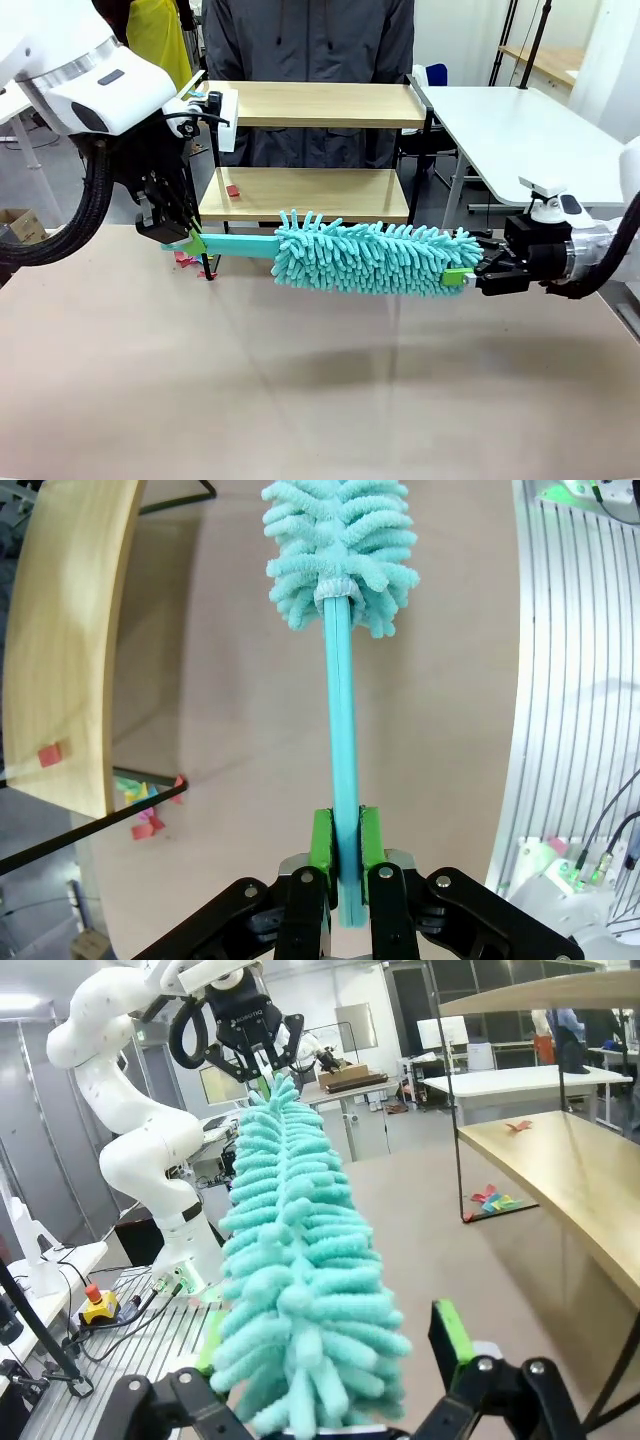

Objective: Clean the shelf.
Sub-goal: Hand the Duster back to the human.

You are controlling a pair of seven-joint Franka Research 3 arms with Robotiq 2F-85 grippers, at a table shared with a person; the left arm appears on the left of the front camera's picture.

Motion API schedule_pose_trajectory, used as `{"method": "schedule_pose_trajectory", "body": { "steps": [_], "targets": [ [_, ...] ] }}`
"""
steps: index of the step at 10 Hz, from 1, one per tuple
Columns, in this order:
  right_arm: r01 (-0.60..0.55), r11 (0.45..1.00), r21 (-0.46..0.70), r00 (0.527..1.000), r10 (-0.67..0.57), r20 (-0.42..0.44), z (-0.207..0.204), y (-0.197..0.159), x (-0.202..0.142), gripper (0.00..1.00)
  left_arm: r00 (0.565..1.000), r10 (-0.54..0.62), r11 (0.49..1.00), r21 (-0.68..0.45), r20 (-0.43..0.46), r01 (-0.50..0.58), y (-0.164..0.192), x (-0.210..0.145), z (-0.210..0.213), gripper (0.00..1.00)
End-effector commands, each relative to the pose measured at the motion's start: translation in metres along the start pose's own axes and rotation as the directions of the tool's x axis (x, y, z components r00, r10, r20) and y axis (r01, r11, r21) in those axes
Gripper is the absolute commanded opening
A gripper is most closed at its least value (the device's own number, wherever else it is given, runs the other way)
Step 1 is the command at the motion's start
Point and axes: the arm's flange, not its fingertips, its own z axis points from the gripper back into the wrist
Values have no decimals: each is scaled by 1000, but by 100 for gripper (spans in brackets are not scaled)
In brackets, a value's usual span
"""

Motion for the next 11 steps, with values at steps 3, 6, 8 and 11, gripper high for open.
{"method": "schedule_pose_trajectory", "body": {
  "steps": [3, 6, 8, 11],
  "targets": [
    [-50, 999, 3, 998, 50, 29, -11, 16, -3, 42, 1000, 12, 1000, -6, 16, -12, -2, 0, 4, 13],
    [-43, 999, 29, 999, 42, 27, -10, 16, -4, 0, 1000, 12, 1000, -6, 16, -12, -2, 0, 4, 13],
    [-48, 998, 39, 998, 46, 41, -9, 15, -4, 14, 1000, 12, 1000, -6, 16, -12, -2, 0, 4, 13],
    [-47, 997, 54, 998, 44, 48, -8, 15, -5, 0, 1000, 12, 1000, -6, 16, -12, -2, 0, 4, 13]
  ]
}}
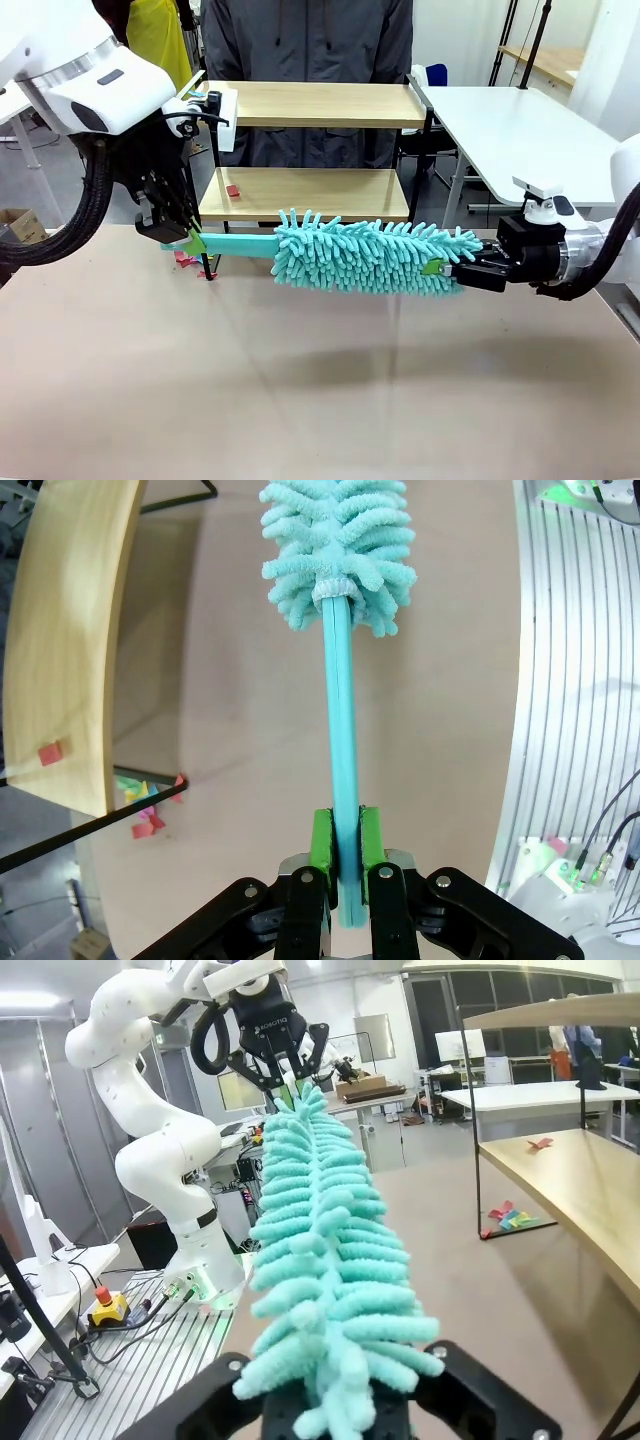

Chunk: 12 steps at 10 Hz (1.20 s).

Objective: Clean the shelf.
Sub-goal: Hand the Duster back to the human.

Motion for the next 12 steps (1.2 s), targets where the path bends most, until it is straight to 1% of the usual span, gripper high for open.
{"method": "schedule_pose_trajectory", "body": {
  "steps": [1, 6, 7, 8, 9, 10, 11, 12],
  "targets": [
    [-32, 999, 15, 999, 32, 14, -1, 12, -7, 0, 1000, 9, 1000, -6, 17, -9, -3, 1, 3, 13],
    [-65, 997, 42, 998, 66, -4, 0, 12, -7, 0, 1000, 9, 1000, -6, 17, -9, -3, 1, 3, 13],
    [-73, 997, 24, 996, 72, 52, 2, 9, -4, 0, 1000, 9, 1000, -6, 17, -9, -3, 1, 3, 13],
    [-23, 1000, 18, 1000, 23, -5, -1, 1, -3, 0, 1000, 9, 1000, -6, 17, -9, -3, 1, 3, 13],
    [-23, 1000, 18, 1000, 23, -5, -1, 1, -3, 0, 1000, -1, 1000, -4, -3, 1, -1, 0, 0, 70],
    [-23, 1000, 18, 1000, 23, -5, -1, 1, -3, 0, 999, 6, 1000, -6, 53, -6, -3, -3, 5, 70],
    [-23, 1000, 18, 1000, 23, -5, -1, 1, -3, 0, 993, 6, 1000, -16, 116, -4, -6, -9, 13, 100],
    [-23, 1000, 18, 1000, 23, -5, -1, 1, -3, 0, 985, 26, 1000, -14, 171, -24, -4, -19, 25, 75]
  ]
}}
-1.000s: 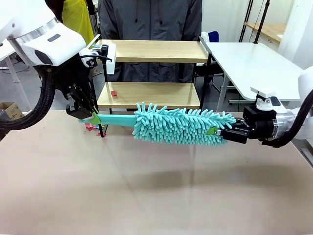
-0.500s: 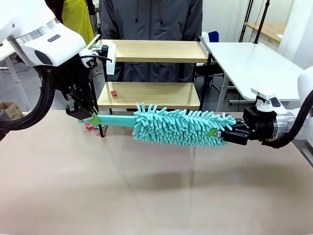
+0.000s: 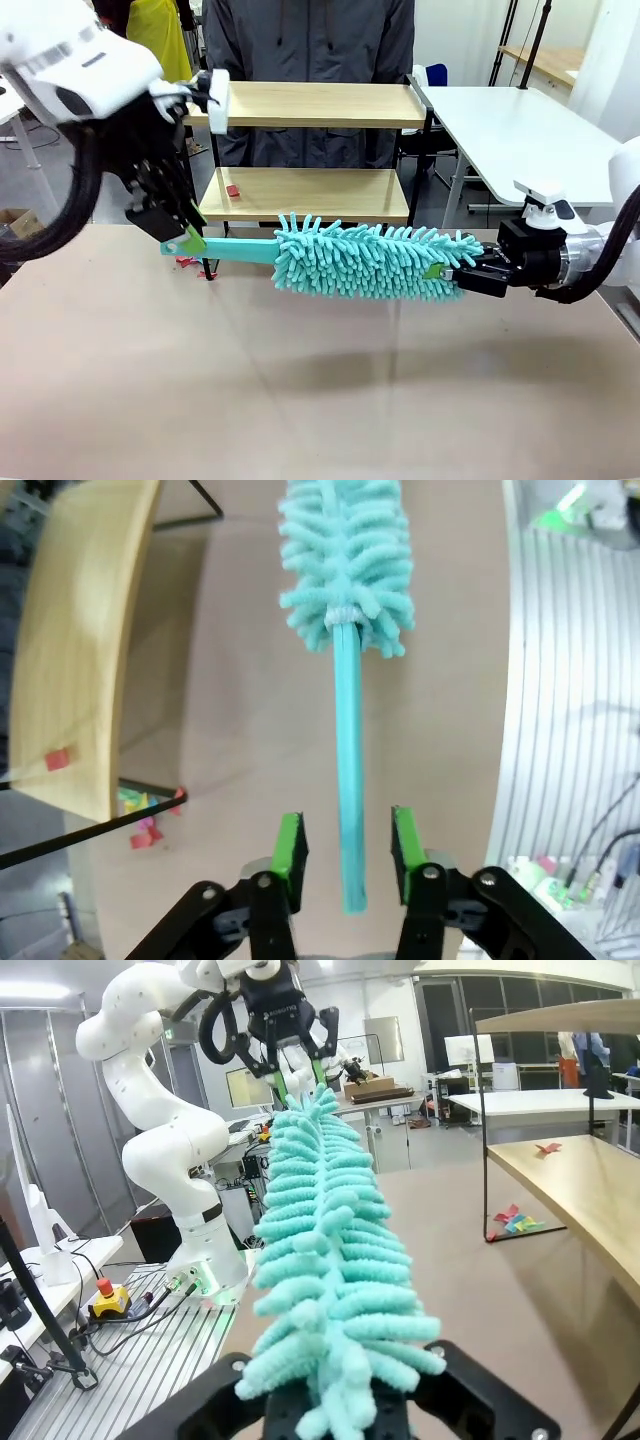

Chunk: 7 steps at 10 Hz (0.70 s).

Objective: Clean the shelf.
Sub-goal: Hand the Duster back to the human.

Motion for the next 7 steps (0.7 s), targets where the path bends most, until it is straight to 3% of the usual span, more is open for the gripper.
{"method": "schedule_pose_trajectory", "body": {
  "steps": [1, 7],
  "targets": [
    [5, 1000, -2, 1000, -5, -5, -1, 0, 1, 0, 986, 15, 1000, 2, 164, -15, -2, -31, 29, 100],
    [5, 1000, -2, 1000, -5, -5, -1, 0, 1, 0, 912, 106, 991, 31, 395, -128, -5, -160, 86, 100]
  ]
}}
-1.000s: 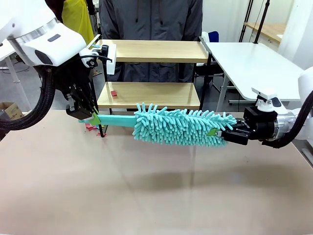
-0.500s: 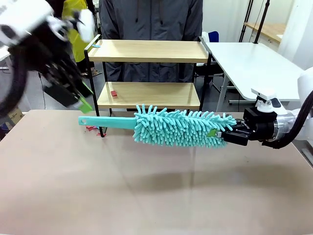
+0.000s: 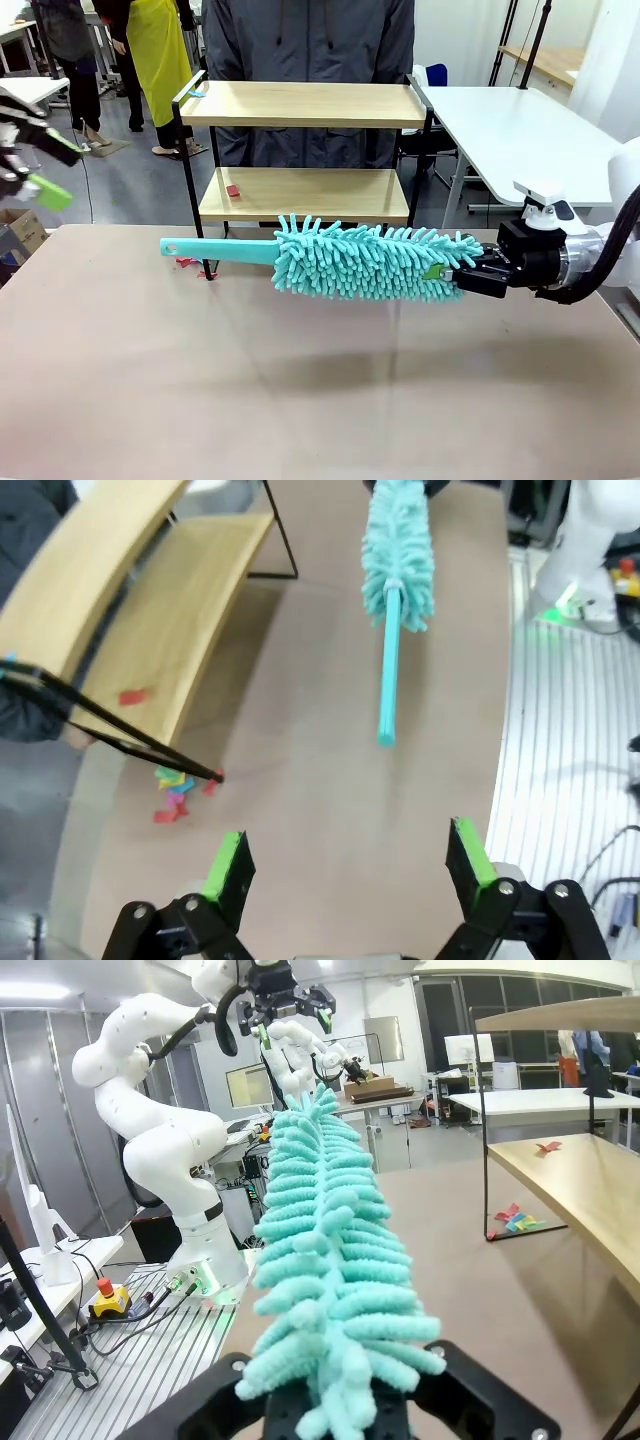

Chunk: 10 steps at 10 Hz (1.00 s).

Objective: Clean the shelf.
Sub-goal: Hand the Duster back to the human.

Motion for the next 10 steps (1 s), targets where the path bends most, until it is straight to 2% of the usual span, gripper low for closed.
{"method": "schedule_pose_trajectory", "body": {
  "steps": [1, 2, 3, 5, 7, 8, 10],
  "targets": [
    [2, 1000, -2, 1000, -2, -5, -1, 0, 2, 0, 996, 9, 1000, -20, 94, -7, -2, -32, 9, 100],
    [2, 1000, -2, 1000, -2, -5, -1, 0, 2, 0, 995, 23, 1000, -23, 97, -21, -2, -37, 13, 100],
    [0, 1000, 0, 1000, 0, 0, 0, 0, 0, 17, 999, 17, 1000, -2, 36, -16, 1, -20, 9, 100],
    [-51, 997, -56, 997, 54, 52, 14, 12, 58, 17, 999, 17, 1000, -2, 36, -16, 1, -20, 9, 100],
    [-107, 979, -175, 990, 122, 76, 45, 27, 135, 17, 999, 17, 1000, -2, 36, -16, 1, -20, 9, 100],
    [-122, 957, -264, 985, 150, 89, 62, 36, 168, 17, 999, 17, 1000, -2, 36, -16, 1, -20, 9, 100],
    [-99, 870, -483, 981, 167, 101, 105, 50, 217, 17, 999, 17, 1000, -2, 36, -16, 1, -20, 9, 100]
  ]
}}
